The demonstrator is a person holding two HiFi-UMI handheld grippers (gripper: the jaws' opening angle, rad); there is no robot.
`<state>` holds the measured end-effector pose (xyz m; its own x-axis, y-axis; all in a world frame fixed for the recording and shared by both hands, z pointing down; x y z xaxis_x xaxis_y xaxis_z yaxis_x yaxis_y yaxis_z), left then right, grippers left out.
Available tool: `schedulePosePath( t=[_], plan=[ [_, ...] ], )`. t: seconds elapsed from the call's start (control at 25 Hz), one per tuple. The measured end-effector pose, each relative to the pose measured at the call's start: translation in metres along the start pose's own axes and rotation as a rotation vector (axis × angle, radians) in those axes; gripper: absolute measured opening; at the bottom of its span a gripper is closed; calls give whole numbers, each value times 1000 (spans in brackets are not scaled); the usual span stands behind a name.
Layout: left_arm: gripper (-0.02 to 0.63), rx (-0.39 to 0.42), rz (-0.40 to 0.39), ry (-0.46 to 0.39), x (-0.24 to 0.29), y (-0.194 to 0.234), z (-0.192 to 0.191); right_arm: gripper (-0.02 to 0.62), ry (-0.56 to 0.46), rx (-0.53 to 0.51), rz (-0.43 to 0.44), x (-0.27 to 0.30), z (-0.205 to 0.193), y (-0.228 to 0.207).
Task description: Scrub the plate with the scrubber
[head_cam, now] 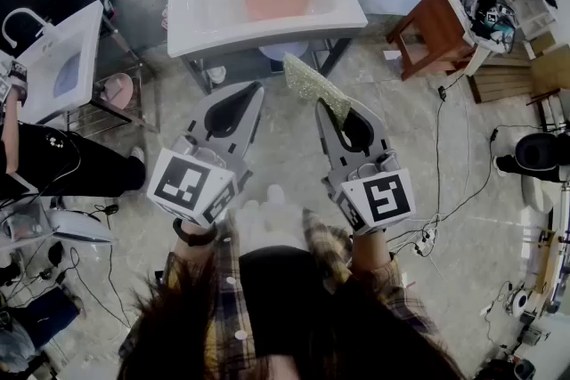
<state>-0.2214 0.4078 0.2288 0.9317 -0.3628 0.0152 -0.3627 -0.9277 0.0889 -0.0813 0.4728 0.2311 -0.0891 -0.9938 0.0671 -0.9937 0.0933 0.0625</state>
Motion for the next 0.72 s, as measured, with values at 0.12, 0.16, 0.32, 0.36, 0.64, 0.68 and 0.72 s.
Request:
schedulePosePath(
  t=[0.12,0.16,0.32,0.36,0.64,0.68,0.72],
  plan=[
    [14,2,-2,-1,6,4,0,72,5,5,3,7,-1,-3],
    [14,-1,1,1,9,5,-1,74,4,9,3,9,-1,-4],
    [14,-4,14,6,18,11,-4,74,9,32,-14,17,-3,-15],
    [14,-2,17,4,21,13,-4,74,14,37,-23,19,-3,-18],
    [14,30,39,-2,45,16,3,74,-26,36,0,27,-2,-45],
    [14,32,45,-3,49,16,3,74,-29,33,6,28,-1,-49],
    [14,32,53,-4,52,16,4,74,-29,30,10,29,-1,-53]
  ],
)
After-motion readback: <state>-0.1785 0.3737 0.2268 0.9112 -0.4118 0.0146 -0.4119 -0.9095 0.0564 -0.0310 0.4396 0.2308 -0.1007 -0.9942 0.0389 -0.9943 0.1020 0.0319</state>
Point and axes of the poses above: the fingertips, and each gripper's own axes: x forward along the fingers, y to its left, z out of its top, the point moved 5 cm from there along -x, backward along the fingers, and after that the axes turned 9 degrees about -z, right-handed, at the moved point
